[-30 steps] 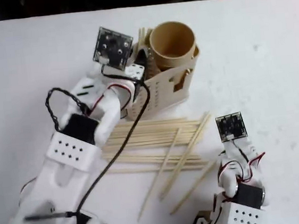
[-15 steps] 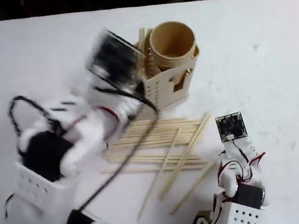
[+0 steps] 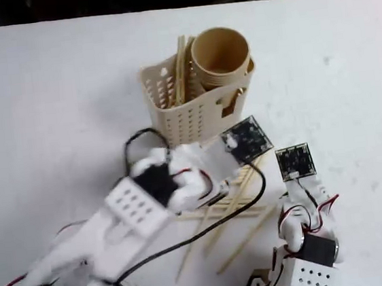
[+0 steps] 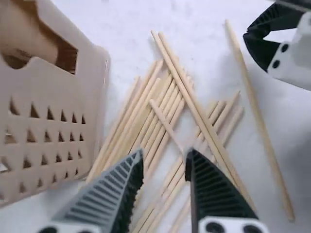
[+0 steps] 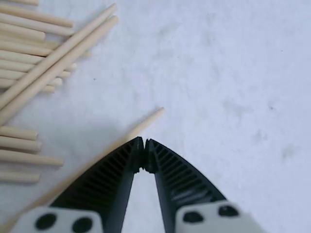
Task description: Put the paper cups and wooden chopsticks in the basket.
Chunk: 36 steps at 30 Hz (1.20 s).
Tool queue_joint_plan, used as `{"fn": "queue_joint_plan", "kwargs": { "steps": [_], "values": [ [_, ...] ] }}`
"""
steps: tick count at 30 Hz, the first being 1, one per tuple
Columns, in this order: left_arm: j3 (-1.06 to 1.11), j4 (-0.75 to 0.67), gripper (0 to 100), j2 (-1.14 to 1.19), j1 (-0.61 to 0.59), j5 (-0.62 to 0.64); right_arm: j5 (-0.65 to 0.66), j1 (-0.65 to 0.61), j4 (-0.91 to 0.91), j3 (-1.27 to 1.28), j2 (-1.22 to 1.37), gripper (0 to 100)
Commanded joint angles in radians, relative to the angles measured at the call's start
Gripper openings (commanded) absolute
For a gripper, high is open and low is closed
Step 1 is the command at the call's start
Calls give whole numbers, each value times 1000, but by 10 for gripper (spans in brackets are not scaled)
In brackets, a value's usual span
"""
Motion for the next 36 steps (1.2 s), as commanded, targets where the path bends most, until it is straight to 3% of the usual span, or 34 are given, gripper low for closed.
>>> {"fn": "queue_joint_plan", "kwargs": {
  "steps": [1,11,36],
  "values": [
    [0,-140,164,157,12,66,-11,8,-16,8,-7,18],
    [-112,-130,166,392,10,83,-11,8,-16,8,-7,18],
    [-132,-135,169,476,-70,83,-11,8,-16,8,-7,18]
  ]
}}
